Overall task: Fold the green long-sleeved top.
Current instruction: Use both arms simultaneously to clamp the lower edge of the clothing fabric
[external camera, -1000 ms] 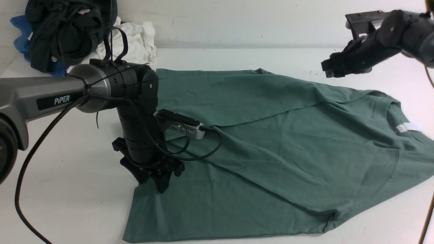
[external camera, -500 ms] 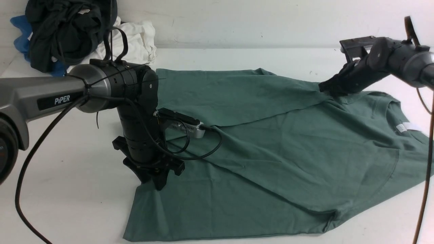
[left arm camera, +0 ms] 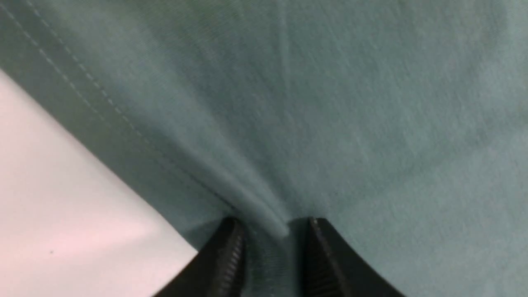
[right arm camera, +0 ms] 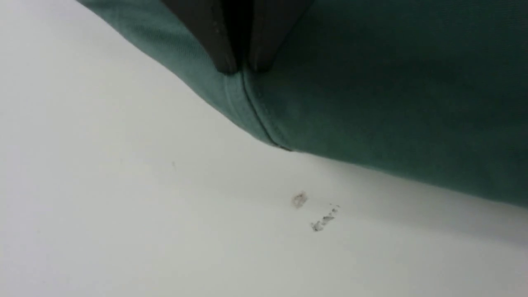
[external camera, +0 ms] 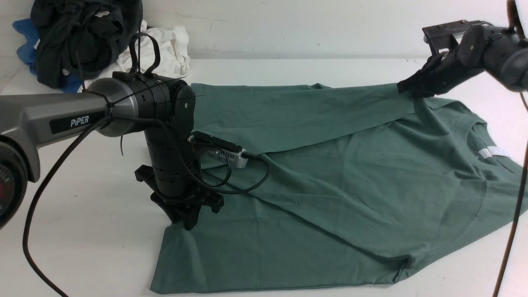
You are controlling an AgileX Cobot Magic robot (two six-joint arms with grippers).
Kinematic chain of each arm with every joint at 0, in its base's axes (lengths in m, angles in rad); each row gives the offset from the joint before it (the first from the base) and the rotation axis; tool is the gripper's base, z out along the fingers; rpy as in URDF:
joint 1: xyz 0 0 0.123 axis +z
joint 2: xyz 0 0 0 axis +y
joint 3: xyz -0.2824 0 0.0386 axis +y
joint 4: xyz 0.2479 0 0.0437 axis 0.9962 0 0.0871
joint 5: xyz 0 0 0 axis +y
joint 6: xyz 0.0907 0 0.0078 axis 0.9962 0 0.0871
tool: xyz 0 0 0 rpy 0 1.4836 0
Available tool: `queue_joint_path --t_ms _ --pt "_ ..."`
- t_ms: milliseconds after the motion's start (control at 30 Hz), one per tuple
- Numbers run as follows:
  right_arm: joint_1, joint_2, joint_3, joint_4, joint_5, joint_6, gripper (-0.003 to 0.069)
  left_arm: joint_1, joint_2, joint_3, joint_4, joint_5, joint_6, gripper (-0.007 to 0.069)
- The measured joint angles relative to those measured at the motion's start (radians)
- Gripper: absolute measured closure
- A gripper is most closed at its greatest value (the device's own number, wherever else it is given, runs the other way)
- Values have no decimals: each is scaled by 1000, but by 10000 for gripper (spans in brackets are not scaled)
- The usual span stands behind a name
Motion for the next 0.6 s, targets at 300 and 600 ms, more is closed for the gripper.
queue_joint_path --t_ms 300,600 --pt "-38 13 0 3 -61 1 648 -1 2 0 34 8 -39 420" --pt "-50 8 0 60 -78 2 395 -2 -12 7 41 -5 -39 420"
